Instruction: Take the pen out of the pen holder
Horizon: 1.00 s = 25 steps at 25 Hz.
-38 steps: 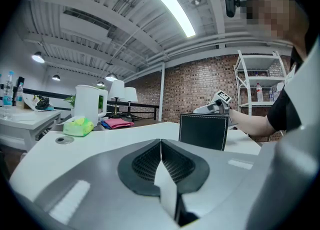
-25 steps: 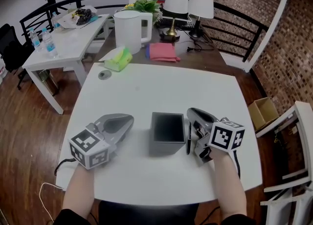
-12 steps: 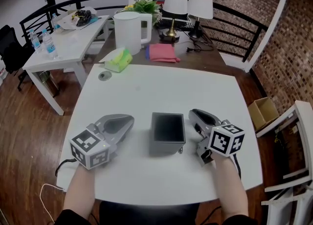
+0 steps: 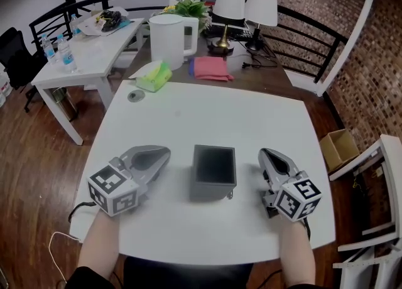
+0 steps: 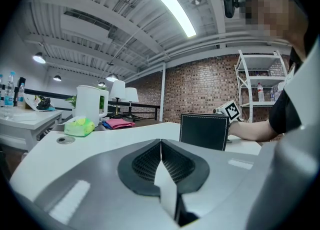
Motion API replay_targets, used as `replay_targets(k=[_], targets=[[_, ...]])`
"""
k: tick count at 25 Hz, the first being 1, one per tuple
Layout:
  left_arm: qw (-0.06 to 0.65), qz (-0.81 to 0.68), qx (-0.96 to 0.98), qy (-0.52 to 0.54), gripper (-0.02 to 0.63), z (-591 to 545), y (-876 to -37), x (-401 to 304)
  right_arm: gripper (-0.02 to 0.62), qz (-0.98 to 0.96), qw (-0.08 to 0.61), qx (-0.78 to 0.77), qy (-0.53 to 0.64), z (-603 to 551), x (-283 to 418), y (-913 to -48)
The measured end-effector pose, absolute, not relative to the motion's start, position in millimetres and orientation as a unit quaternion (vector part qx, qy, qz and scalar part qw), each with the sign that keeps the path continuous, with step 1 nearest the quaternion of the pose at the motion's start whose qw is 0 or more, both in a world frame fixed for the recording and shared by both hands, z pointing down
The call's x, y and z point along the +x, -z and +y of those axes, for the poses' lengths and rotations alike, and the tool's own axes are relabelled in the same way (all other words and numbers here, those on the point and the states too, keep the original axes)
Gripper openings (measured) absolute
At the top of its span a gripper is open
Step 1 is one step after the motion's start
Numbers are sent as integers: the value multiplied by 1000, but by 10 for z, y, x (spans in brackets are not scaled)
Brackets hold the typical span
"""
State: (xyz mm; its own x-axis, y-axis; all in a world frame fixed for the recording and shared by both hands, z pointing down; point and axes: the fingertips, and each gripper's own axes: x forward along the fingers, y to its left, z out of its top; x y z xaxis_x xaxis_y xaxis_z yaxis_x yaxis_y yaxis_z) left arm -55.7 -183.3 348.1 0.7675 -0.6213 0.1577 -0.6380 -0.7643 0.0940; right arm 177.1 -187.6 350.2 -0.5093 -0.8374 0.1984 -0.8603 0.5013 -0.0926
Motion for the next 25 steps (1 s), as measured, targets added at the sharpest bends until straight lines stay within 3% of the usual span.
replay_targets(k=[25], targets=[[71, -340, 936, -57, 4, -1837, -3455, -569, 12, -861, 61, 498, -87, -1855, 1793, -3483]])
